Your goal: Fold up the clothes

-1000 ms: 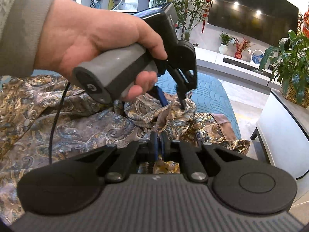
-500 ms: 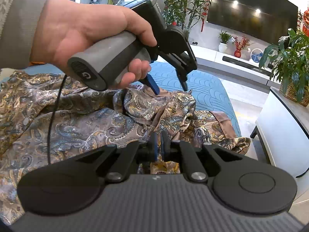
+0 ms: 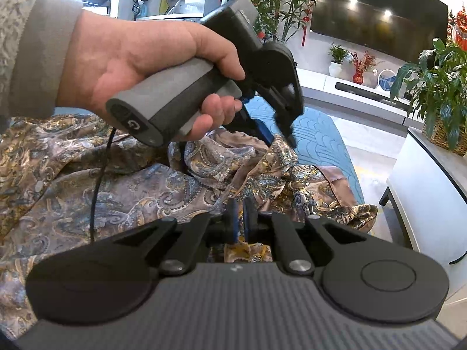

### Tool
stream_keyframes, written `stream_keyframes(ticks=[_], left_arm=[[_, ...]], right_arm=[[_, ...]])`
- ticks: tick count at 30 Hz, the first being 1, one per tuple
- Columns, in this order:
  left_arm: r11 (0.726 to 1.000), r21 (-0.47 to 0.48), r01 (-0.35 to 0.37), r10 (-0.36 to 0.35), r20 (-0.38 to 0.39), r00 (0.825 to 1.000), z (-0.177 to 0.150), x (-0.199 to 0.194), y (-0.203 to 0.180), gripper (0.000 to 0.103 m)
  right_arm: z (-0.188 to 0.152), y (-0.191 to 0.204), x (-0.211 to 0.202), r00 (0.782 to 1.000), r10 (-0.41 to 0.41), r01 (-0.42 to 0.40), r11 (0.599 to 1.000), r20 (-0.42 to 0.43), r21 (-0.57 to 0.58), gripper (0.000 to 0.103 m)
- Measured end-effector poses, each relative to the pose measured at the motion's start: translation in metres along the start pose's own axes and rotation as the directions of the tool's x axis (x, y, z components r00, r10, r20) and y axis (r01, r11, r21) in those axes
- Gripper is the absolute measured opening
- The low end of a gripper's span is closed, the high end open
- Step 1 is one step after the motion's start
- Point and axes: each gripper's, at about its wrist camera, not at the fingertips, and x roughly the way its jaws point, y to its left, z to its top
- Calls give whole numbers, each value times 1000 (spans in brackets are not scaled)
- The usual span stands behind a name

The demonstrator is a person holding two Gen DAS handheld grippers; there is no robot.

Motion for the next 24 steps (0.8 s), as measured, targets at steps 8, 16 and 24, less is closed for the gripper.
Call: stream_keyframes(ticks=[8, 16, 24], left_arm=[[992, 19, 124, -126, 154, 980, 13, -49, -2, 1], [982, -65, 174, -150, 280, 948, 17, -131, 56, 1], [957, -212, -199, 224, 101, 969, -22, -131, 151, 3]], right_arm=[[-1, -2, -4, 1000, -14, 13, 1000, 17, 20, 8], [2, 6, -19, 997, 27, -28, 1000, 74, 6, 8], [-4, 18, -56, 983, 178, -176, 984, 47, -34, 9]])
